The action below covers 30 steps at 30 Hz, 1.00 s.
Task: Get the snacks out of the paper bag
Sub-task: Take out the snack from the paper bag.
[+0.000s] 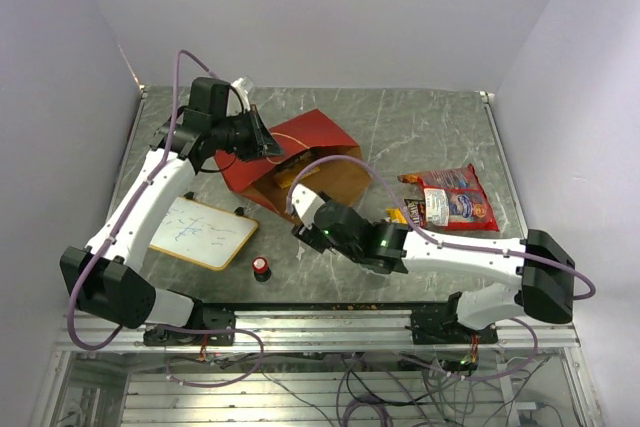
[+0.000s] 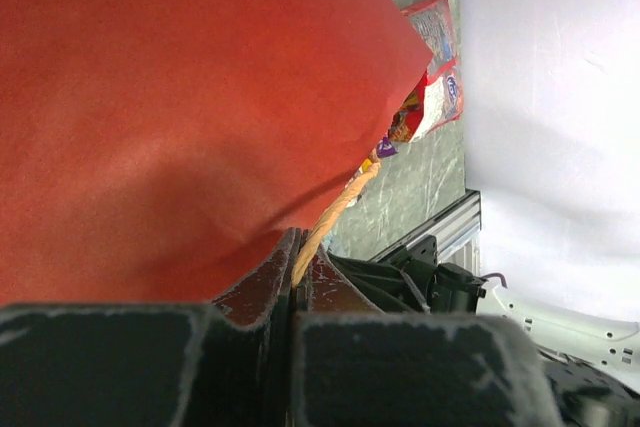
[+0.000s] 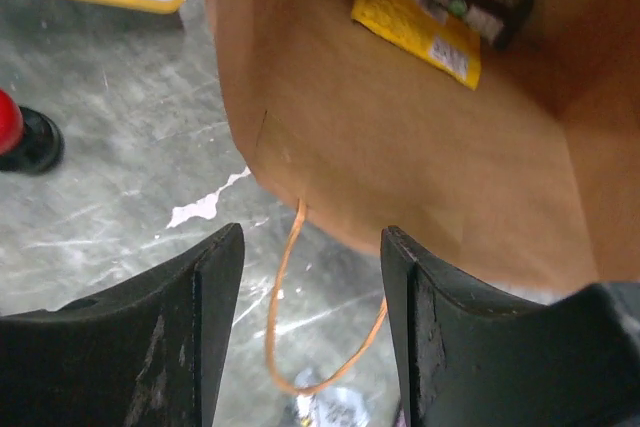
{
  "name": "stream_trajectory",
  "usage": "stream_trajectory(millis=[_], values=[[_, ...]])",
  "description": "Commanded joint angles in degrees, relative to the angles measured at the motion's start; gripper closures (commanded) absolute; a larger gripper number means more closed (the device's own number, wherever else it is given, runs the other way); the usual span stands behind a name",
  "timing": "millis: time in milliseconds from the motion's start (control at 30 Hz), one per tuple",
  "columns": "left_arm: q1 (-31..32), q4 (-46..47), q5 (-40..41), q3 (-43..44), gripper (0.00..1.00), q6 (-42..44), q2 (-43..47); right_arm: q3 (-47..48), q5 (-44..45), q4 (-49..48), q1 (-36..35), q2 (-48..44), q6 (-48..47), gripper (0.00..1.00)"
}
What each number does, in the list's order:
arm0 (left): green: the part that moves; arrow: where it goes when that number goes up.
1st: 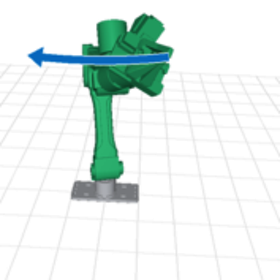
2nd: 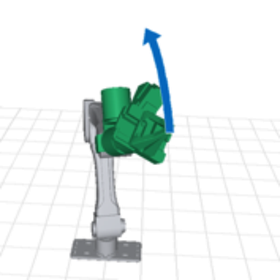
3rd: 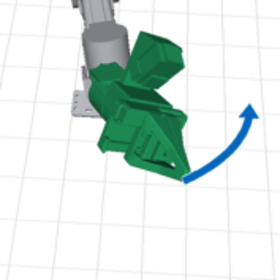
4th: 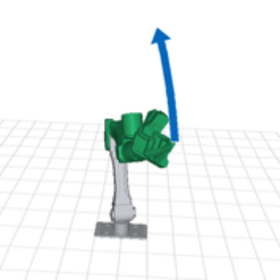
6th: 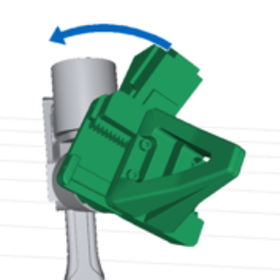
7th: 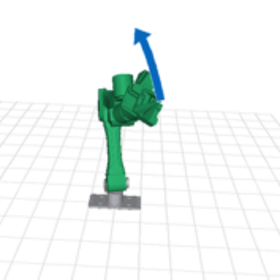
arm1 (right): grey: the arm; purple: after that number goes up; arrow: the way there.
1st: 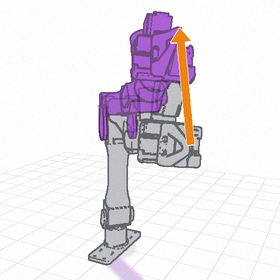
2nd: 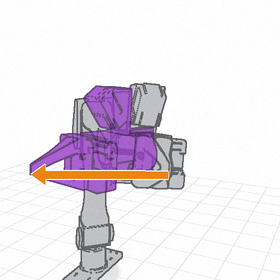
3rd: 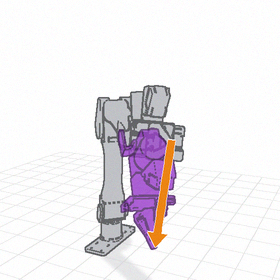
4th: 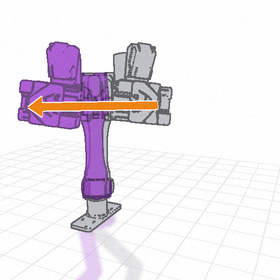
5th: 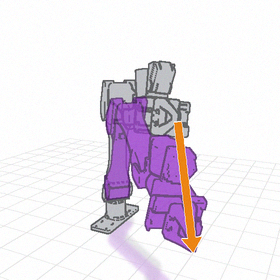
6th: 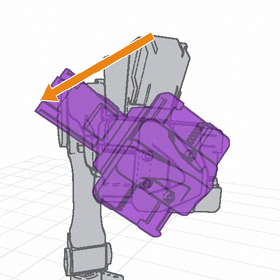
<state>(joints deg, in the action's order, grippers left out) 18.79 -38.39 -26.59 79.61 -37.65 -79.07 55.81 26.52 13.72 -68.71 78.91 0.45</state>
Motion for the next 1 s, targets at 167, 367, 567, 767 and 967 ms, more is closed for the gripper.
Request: stream_trajectory(millis=[167, 367, 567, 767, 967], values=[[-0.5, -2.1, -1.0, 2.8, 0.93, 3.4, 2.9, -7.6, -24.6, -27.9, 9.5, 3.5, -37.6, 0.43], [-0.5, -2.9, -1.6, 3.1, 0.93, 6.0, 3.9, -9.8, -38.7, -29.4, 14.1, 7.5, -46.6, 0.41], [-0.5, -1.0, -3.0, 4.7, 0.93, 6.1, 3.5, -7.1, -36.7, -32.9, 14.3, 16.0, -52.8, 0.40], [0.2, 0.1, -4.9, 6.7, 0.93, 6.0, 1.8, -1.7, -32.6, -35.6, 15.3, 24.7, -54.8, 0.41], [1.2, -1.6, -4.6, 9.7, 0.93, 8.2, 0.5, 2.0, -32.0, -36.5, 16.1, 30.5, -57.9, 0.40]])
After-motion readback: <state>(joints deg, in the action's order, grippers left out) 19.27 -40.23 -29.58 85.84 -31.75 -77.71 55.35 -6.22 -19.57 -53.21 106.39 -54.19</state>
